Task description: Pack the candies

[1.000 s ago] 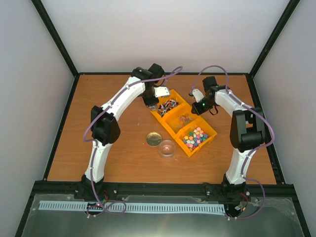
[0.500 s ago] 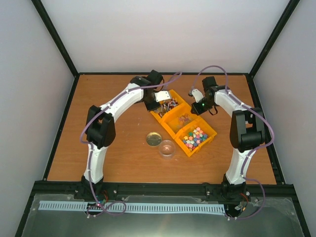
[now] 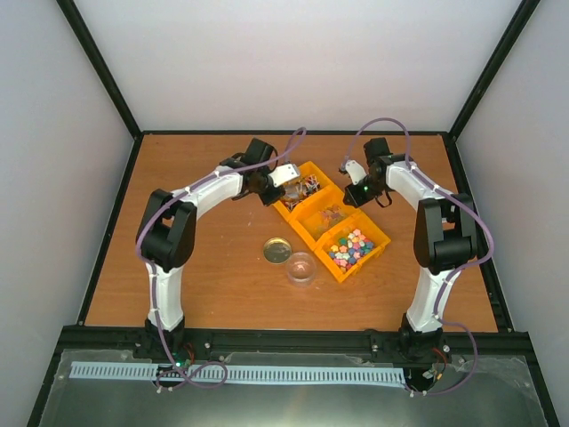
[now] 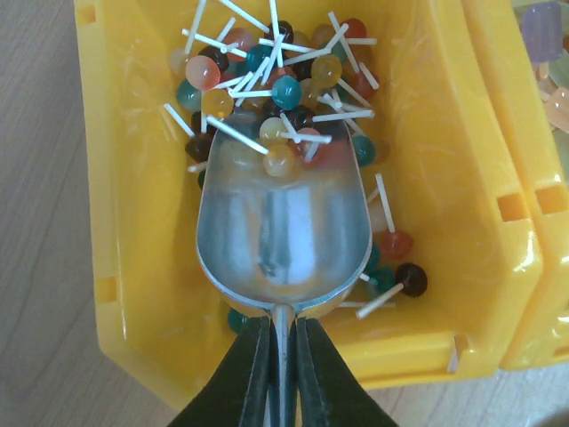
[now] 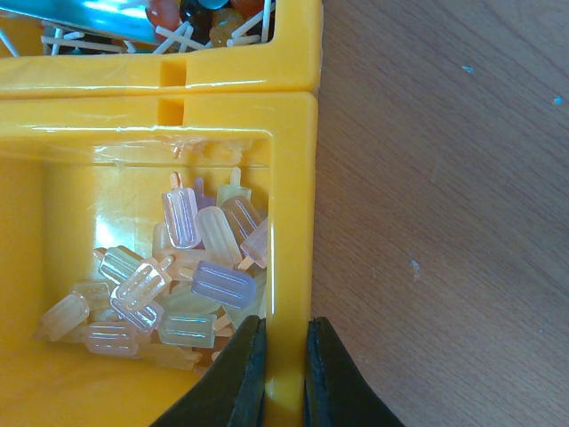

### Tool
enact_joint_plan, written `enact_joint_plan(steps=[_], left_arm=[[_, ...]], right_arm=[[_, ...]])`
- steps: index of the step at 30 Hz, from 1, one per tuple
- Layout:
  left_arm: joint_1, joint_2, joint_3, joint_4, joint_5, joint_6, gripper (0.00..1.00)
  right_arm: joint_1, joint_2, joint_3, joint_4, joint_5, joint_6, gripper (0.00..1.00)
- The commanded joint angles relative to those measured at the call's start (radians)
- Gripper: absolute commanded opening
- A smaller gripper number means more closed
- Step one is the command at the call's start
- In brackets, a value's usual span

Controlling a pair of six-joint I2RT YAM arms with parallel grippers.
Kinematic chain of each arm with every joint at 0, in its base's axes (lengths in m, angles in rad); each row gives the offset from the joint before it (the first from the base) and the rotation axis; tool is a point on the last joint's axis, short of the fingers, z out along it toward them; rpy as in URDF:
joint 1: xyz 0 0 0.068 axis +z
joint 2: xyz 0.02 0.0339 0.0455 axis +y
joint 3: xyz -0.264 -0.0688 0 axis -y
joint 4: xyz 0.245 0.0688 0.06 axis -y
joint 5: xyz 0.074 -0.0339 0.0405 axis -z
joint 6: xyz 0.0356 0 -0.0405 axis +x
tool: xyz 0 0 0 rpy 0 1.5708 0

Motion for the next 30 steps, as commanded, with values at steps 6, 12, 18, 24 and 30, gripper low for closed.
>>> enact_joint_plan(steps=[6,12,18,24,30], left_arm=[[0.038,-0.054,-0.178,0.322,0.134,-0.133,0.01],[0.097,-0.134,-0.334,0.491,0.183,-0.181,0.01],[0.138,-0.198,-0.439,0.63,0.265,-0.215,0.01],[0.152,-0.231,-0.511,0.73,0.313,-0.234,0.01],[0.185,-0.271,-0.559,0.787,0.361,-0.251,0.01]], right_arm=[[0.004,-0.003,-0.001,0.025,-0.005,0.01,0.03],[-0.036,-0.013,-0.013,0.04,-0.019,0.017,0.03],[-0.042,-0.008,-0.021,0.044,-0.027,0.02,0.03],[-0.042,-0.012,-0.021,0.047,-0.024,0.027,0.03],[-0.042,-0.005,-0.017,0.047,-0.02,0.03,0.03]])
